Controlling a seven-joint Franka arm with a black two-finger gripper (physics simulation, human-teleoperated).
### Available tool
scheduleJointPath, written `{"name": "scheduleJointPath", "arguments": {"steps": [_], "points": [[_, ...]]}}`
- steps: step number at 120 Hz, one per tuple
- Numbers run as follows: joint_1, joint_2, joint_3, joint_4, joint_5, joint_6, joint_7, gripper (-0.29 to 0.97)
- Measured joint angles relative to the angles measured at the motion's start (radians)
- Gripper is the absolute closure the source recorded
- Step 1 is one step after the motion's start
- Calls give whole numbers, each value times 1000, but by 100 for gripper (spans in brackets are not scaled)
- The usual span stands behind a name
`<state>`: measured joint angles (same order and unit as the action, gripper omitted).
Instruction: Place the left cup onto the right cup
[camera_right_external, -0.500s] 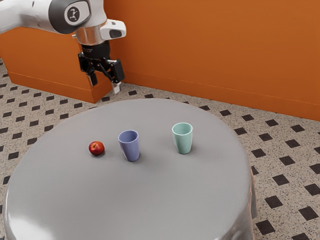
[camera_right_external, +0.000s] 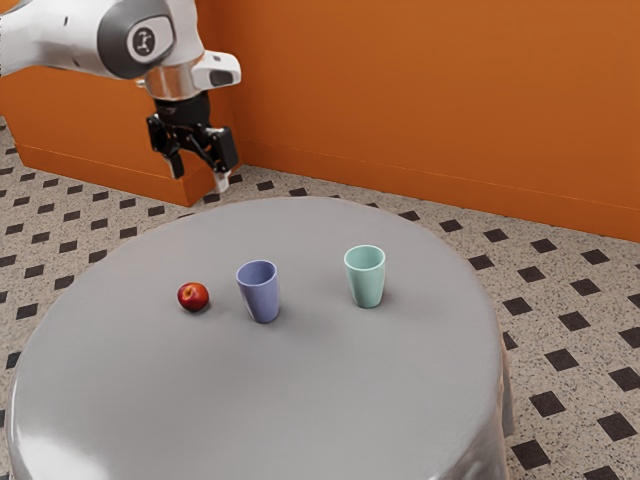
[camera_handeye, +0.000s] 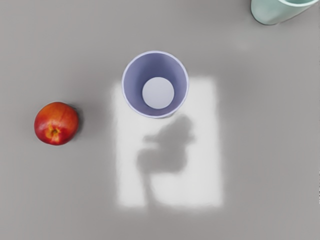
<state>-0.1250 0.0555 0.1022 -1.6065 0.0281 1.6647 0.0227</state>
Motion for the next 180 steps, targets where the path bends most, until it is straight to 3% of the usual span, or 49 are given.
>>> {"name": "scheduleJointPath", "arguments": {"steps": [68,100,180], "points": [[-14,83,1,-67,-72,100,-2,0],[-28,109,-1,-120,-106,145,-7,8],[-53,237,0,-82,-92,253,-13,23]]}}
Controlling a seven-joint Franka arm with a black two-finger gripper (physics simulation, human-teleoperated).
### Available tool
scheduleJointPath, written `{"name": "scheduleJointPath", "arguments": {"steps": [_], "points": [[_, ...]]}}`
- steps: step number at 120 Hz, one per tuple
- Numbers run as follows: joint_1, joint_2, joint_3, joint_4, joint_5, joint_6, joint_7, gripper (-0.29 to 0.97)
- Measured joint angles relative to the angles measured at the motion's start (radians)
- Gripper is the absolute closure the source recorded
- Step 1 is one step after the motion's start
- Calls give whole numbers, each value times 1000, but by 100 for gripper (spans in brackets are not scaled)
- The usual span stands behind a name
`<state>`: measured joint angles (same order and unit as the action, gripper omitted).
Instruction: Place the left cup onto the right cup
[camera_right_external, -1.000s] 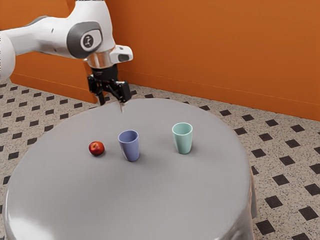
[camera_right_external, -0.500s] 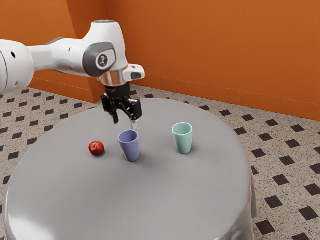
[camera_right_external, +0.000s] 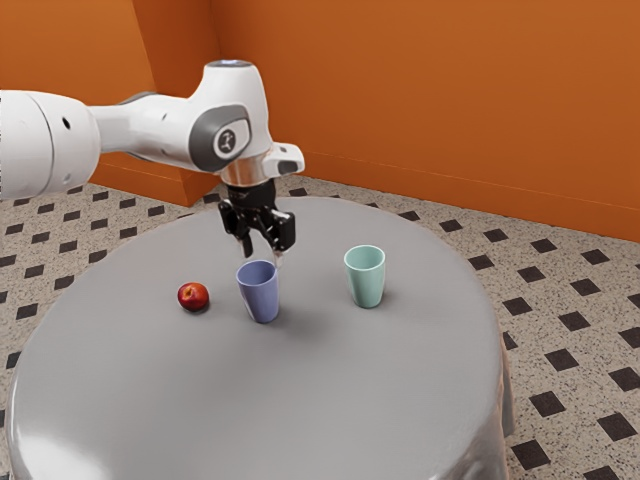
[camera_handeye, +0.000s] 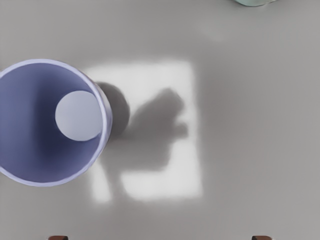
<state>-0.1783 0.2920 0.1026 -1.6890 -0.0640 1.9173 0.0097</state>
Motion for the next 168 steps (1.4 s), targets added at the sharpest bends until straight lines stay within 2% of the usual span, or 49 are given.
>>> {"name": "scheduleJointPath", "arguments": {"steps": [65,128,144,168], "points": [[44,153,-3,65,30,96,5,26],[63,223,-19,70,17,149,6,27],[63,229,-20,70,17,153,6,32],[63,229,-18,74,16,155,4,48]]}}
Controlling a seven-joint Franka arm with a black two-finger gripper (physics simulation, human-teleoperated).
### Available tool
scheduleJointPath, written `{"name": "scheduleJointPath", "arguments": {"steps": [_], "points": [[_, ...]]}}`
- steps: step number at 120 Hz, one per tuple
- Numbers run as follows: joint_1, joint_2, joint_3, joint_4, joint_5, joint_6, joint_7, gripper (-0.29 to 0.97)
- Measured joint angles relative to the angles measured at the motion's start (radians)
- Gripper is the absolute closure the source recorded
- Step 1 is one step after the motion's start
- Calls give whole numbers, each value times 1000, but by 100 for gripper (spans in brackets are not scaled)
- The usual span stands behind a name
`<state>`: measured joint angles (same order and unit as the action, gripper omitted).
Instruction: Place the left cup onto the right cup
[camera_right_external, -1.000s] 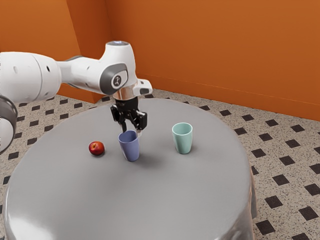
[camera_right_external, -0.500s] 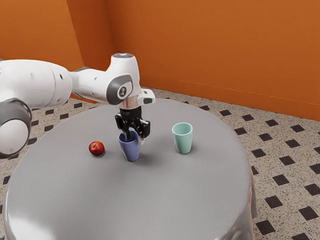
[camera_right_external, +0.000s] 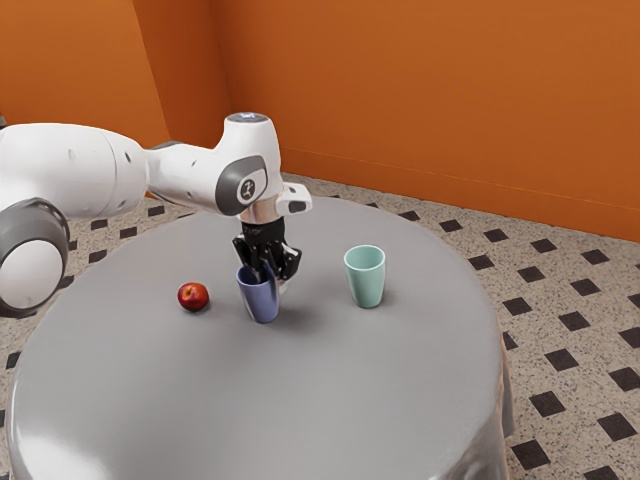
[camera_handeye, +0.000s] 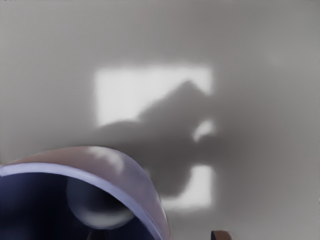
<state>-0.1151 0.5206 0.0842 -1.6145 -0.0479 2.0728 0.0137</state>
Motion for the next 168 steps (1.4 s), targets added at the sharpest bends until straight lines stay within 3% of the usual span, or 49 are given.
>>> {"name": "scheduleJointPath", "arguments": {"steps": [70,126,168], "points": [[-2,0,0,3,-1,2,-7,75],[-18,-60,9,-2,9,-18,-22,77],[-85,-127,12,41,45,-100,-29,78]]}}
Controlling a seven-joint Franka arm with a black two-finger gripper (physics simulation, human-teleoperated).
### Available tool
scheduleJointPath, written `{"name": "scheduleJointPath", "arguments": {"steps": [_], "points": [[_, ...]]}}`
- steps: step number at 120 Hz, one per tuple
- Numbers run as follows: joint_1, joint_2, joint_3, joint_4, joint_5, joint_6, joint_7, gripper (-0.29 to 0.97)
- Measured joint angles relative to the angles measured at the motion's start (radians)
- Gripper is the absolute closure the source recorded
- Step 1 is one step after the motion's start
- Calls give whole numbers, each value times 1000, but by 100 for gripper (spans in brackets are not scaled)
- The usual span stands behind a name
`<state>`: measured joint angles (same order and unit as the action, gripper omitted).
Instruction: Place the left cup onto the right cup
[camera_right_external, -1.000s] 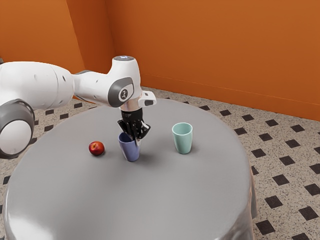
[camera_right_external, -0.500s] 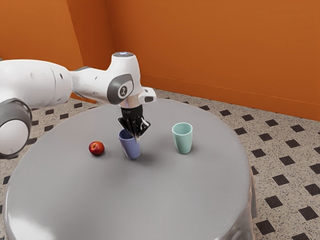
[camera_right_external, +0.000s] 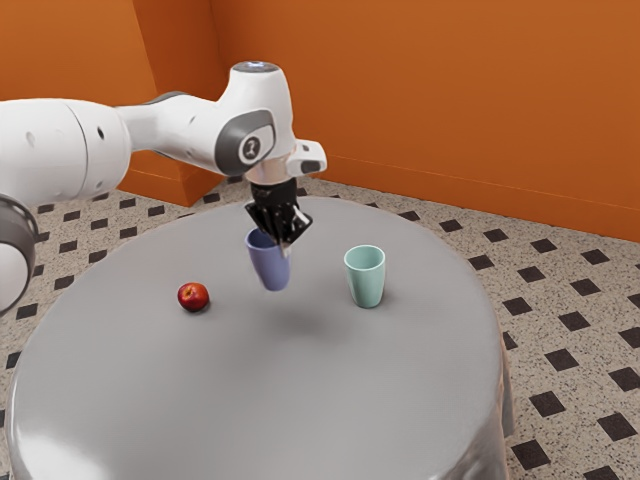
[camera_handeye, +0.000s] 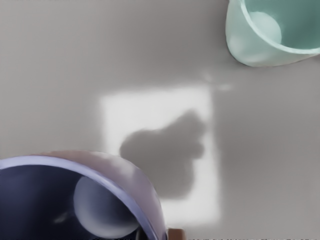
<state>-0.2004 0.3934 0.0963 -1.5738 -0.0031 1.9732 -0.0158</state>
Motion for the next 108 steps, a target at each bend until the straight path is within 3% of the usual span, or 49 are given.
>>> {"name": "scheduleJointPath", "arguments": {"steps": [44,83,108], "points": [[-50,12,-35,171,65,-151,-8,78],[-34,189,-160,447,170,-254,-14,79],[-34,219,-199,524,225,-292,-16,79]]}}
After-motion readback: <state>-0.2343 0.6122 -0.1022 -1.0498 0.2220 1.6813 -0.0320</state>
